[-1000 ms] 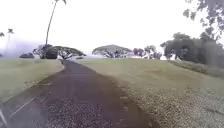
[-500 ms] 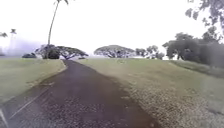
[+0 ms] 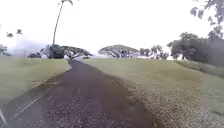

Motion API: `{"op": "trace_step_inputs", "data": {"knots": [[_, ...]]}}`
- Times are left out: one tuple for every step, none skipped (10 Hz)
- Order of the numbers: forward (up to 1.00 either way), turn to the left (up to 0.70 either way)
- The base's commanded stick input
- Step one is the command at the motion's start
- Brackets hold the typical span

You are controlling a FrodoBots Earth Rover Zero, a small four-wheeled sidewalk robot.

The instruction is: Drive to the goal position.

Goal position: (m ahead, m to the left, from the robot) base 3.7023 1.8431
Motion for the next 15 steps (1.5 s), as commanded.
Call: {"op": "trace_step_inputs", "data": {"knots": [[0.0,0.69],[0.0,0.69],[0.0,0.69],[0.0,0.69],[0.0,0.69],[0.0,0.69],[0.0,0.69],[0.0,0.69],[0.0,0.69],[0.0,0.69],[0.0,0.69],[0.0,0.69],[0.0,0.69],[0.0,0.0],[0.0,0.0]]}}
